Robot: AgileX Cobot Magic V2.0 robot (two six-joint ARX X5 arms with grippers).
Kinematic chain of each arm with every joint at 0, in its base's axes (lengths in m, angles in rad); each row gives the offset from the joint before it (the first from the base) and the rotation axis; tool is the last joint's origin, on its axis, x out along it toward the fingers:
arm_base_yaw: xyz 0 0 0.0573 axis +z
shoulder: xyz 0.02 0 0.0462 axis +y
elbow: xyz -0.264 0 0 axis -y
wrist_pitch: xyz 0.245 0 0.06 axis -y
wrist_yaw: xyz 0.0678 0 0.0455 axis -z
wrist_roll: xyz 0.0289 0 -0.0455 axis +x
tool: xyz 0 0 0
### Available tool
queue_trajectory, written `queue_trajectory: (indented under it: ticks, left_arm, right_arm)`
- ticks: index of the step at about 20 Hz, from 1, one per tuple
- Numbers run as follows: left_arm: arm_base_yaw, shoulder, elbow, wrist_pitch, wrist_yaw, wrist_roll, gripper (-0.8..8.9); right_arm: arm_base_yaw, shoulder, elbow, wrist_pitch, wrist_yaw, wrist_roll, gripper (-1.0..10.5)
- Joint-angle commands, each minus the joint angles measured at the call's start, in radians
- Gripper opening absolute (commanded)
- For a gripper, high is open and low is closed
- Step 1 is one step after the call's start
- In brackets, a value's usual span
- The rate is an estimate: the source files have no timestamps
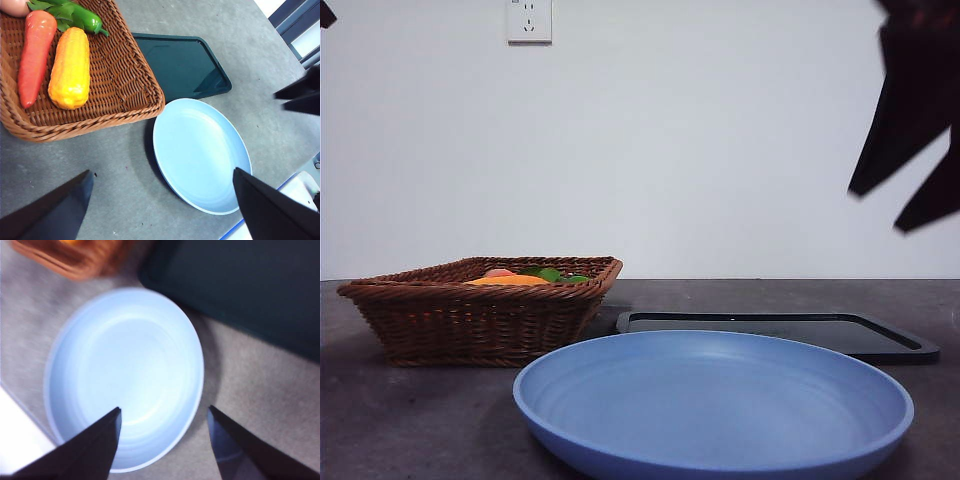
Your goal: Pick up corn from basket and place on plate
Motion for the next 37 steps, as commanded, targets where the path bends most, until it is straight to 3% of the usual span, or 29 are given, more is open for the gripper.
queue_trajectory:
  ticks: [1, 13, 19, 24, 33, 37]
  left_arm:
    - [-0.003, 0.006, 0.018, 0.006, 0.003, 0.016, 4.55]
    - [-0.003, 0.006, 0.018, 0.006, 0.003, 0.016, 4.55]
    - [-0.003, 0.006, 0.019, 0.006, 0.003, 0.016, 4.55]
    - [-0.003, 0.032, 0.021, 0.016, 0.003, 0.016, 4.55]
    - [-0.049, 0.348, 0.182, 0.116, -0.118, 0.082, 4.55]
    - [-0.13, 0.576, 0.302, 0.135, -0.254, 0.142, 4.55]
  right_arm:
    - [0.006, 0.098, 0.016, 0.024, -0.002, 0.01, 2.8]
    - [0.032, 0.429, 0.016, 0.159, -0.013, 0.01, 2.4]
    - [0.043, 0.457, 0.016, 0.171, -0.013, 0.011, 0.1]
    - [0.042, 0.455, 0.016, 0.173, -0.013, 0.039, 0.0]
    - [-0.01, 0.197, 0.018, 0.082, -0.013, 0.07, 0.0]
    - [-0.05, 0.042, 0.018, 0.049, -0.013, 0.092, 0.0]
